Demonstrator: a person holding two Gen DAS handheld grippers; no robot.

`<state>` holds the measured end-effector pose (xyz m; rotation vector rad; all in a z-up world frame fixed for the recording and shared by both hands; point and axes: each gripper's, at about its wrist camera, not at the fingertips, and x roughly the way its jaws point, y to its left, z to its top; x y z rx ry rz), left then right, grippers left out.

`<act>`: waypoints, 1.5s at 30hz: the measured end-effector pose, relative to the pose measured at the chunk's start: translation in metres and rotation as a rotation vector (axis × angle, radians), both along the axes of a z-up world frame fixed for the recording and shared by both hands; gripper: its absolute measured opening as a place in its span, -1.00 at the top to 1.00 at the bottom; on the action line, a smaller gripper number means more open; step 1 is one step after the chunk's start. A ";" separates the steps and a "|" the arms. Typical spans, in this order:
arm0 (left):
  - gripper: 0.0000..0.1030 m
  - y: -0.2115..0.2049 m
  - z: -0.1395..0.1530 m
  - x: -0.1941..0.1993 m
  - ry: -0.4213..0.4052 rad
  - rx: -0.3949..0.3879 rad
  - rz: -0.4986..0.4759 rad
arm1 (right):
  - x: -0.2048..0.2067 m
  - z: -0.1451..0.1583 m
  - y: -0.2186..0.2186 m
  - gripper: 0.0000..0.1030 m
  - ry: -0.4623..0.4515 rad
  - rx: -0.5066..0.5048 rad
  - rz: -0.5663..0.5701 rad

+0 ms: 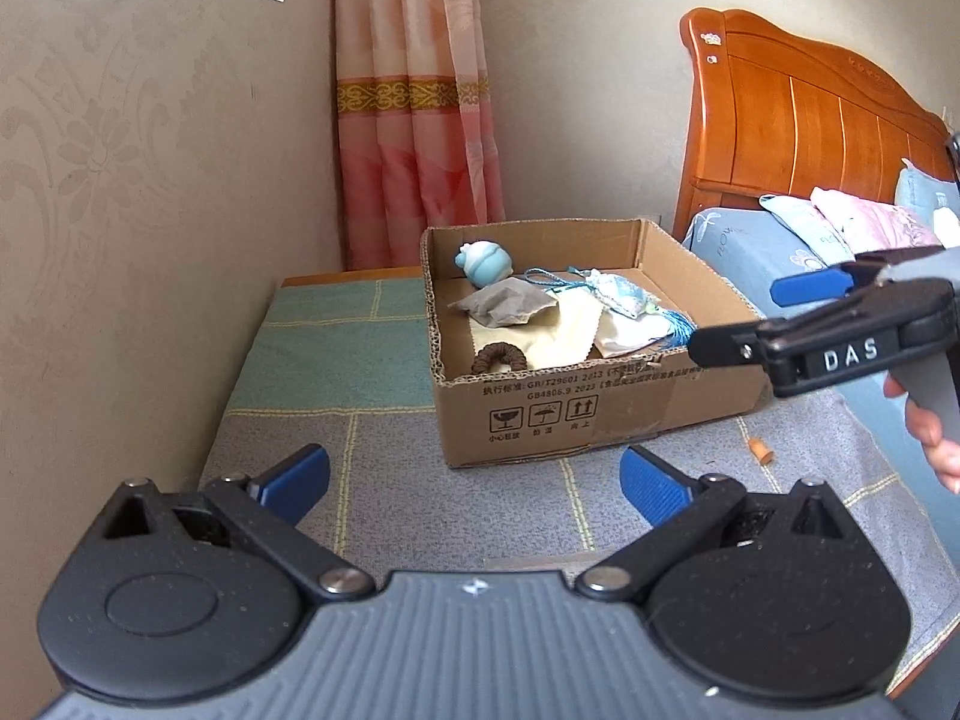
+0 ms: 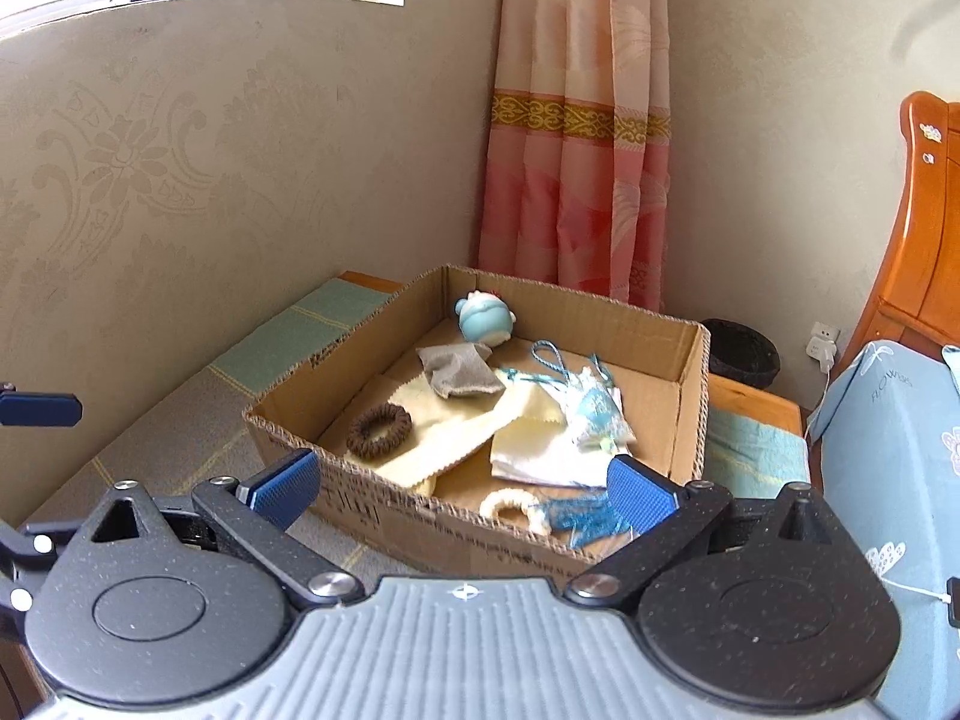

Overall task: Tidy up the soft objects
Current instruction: 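Lower the grey cloth into the box and open right gripper, then move right gripper to the small orange peg while left approaches the grey cloth pouch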

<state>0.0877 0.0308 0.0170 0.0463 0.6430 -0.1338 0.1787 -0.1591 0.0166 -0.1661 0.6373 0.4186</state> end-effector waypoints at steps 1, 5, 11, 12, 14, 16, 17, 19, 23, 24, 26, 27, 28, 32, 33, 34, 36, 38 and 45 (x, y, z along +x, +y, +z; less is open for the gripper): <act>-0.99 -0.002 -0.001 0.000 0.004 -0.001 -0.005 | -0.003 -0.004 -0.005 -1.00 0.009 -0.002 -0.012; -0.99 -0.008 -0.005 -0.001 0.019 0.000 -0.018 | -0.013 -0.032 -0.025 -1.00 0.076 -0.015 -0.061; -0.99 -0.012 -0.008 -0.001 0.036 0.007 -0.027 | -0.016 -0.079 -0.040 -1.00 0.181 -0.020 -0.091; -0.99 -0.012 -0.009 -0.002 0.038 0.006 -0.026 | -0.016 -0.085 -0.041 -1.00 0.196 -0.009 -0.094; -0.99 -0.012 -0.009 -0.002 0.042 0.005 -0.025 | -0.013 -0.094 -0.042 -1.00 0.225 0.012 -0.104; -0.99 -0.011 -0.010 -0.002 0.045 0.006 -0.022 | -0.011 -0.100 -0.044 -1.00 0.259 0.045 -0.108; -0.99 -0.011 -0.010 -0.001 0.048 0.006 -0.019 | -0.012 -0.101 -0.043 -1.00 0.250 0.055 -0.106; -0.99 -0.009 -0.011 0.000 0.055 0.003 -0.014 | -0.014 -0.101 -0.042 -1.00 0.257 0.072 -0.088; -0.99 -0.009 -0.012 0.001 0.061 -0.004 -0.013 | -0.019 -0.098 -0.036 -1.00 0.277 0.108 -0.038; -0.99 -0.009 -0.012 0.000 0.061 -0.003 -0.015 | -0.020 -0.098 -0.034 -1.00 0.282 0.112 -0.021; -0.99 -0.009 -0.012 0.000 0.061 0.000 -0.016 | -0.021 -0.097 -0.031 -1.00 0.295 0.131 0.010; -0.99 -0.009 -0.012 0.000 0.061 0.000 -0.015 | -0.022 -0.096 -0.029 -1.00 0.295 0.127 0.014; -0.99 -0.009 -0.013 0.000 0.062 -0.001 -0.015 | -0.023 -0.094 -0.028 -1.00 0.285 0.110 0.011; -0.99 -0.008 -0.015 0.001 0.072 -0.001 -0.010 | -0.027 -0.086 -0.031 -1.00 0.215 0.036 -0.004; -0.99 -0.009 -0.016 0.002 0.073 -0.002 -0.010 | -0.027 -0.085 -0.034 -1.00 0.212 0.029 -0.008; -0.99 -0.009 -0.016 0.002 0.075 -0.003 -0.010 | -0.026 -0.084 -0.038 -1.00 0.212 0.025 -0.015; -0.99 -0.011 -0.018 0.002 0.080 -0.002 -0.015 | -0.026 -0.084 -0.043 -0.98 0.206 0.026 -0.028; -0.99 -0.013 -0.018 0.002 0.083 0.005 -0.022 | -0.025 -0.086 -0.048 -0.72 0.204 0.031 -0.043; -0.99 -0.018 -0.021 0.002 0.094 0.026 -0.034 | -0.028 -0.091 -0.041 0.10 0.154 -0.027 -0.089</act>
